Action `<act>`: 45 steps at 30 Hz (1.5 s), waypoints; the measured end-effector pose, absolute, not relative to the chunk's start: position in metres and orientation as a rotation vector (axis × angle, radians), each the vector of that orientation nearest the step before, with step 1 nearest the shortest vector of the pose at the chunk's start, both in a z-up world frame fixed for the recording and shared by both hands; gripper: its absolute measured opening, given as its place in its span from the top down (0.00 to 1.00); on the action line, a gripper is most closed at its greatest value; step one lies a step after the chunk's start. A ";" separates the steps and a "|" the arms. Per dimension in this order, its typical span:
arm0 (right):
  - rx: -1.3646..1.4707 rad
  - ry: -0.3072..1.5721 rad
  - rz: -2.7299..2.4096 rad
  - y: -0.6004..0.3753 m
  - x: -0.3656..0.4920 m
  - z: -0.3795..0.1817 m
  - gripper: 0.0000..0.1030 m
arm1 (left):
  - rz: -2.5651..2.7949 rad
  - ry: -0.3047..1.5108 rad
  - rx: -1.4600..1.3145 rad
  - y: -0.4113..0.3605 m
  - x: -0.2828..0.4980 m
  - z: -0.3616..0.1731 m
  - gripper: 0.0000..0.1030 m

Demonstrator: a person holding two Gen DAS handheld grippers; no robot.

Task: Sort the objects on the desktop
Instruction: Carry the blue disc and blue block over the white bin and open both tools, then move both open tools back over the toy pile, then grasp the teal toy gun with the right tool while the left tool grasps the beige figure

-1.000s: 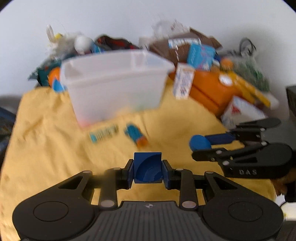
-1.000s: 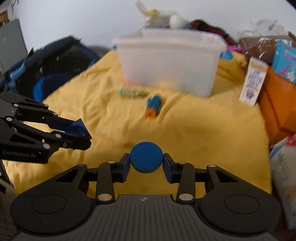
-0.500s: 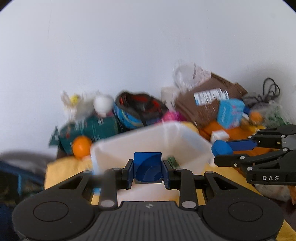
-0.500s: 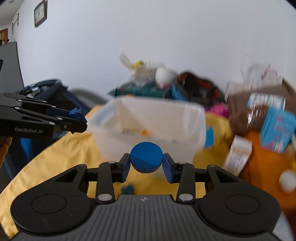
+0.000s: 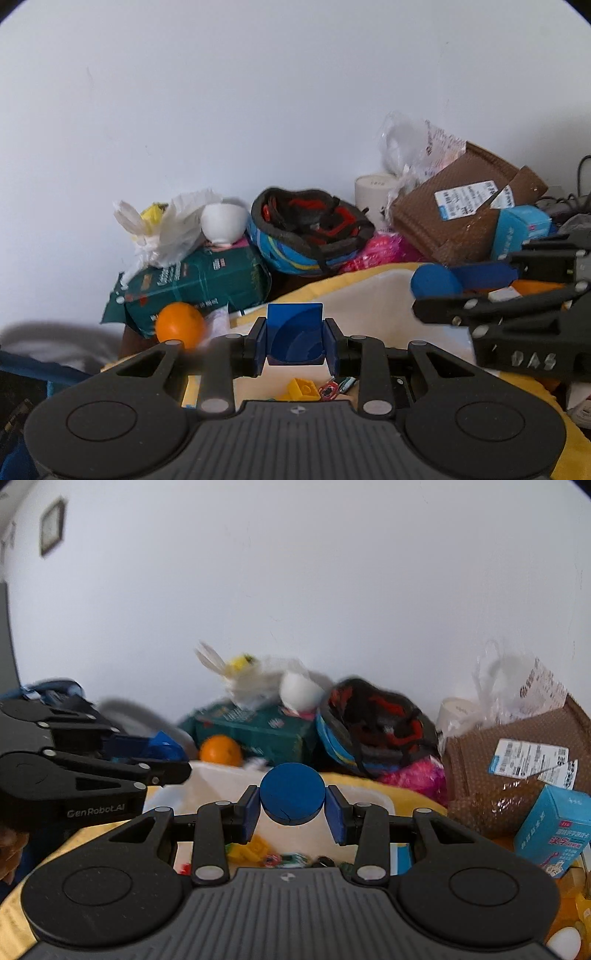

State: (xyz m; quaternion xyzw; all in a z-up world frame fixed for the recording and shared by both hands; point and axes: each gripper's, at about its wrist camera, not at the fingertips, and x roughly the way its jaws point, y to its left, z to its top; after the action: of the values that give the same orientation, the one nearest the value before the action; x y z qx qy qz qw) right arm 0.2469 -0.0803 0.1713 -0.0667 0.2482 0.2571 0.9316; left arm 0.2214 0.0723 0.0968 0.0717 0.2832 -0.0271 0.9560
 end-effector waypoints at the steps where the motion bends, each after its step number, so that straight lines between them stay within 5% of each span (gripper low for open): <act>1: -0.139 0.521 0.525 -0.077 0.254 0.167 0.59 | -0.051 0.584 0.149 0.072 0.225 0.093 0.67; 5: -0.158 0.581 0.510 -0.068 0.265 0.147 0.59 | -0.051 0.643 0.169 0.069 0.237 0.080 0.66; 10: -0.173 0.637 0.476 -0.061 0.272 0.131 0.51 | -0.029 0.639 0.051 0.078 0.216 0.083 0.43; 15: -0.107 0.572 0.501 -0.071 0.247 0.139 0.47 | -0.032 0.554 0.005 0.086 0.165 0.085 0.35; 33: -0.408 0.588 0.614 -0.055 0.100 0.038 0.42 | -0.053 0.798 0.031 0.080 0.045 -0.024 0.35; 40: -0.458 0.631 0.608 -0.051 0.091 0.012 0.57 | -0.055 0.791 0.120 0.070 0.034 -0.031 0.35; 45: -0.475 0.652 0.579 -0.051 0.111 0.002 0.57 | -0.117 0.747 0.242 0.052 0.046 -0.030 0.35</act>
State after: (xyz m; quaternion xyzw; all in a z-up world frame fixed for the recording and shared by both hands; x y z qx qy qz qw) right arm 0.1115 -0.0506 0.0017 -0.2277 0.3129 0.2777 0.8793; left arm 0.0457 0.0524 -0.0297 0.1181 0.3637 -0.0570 0.9223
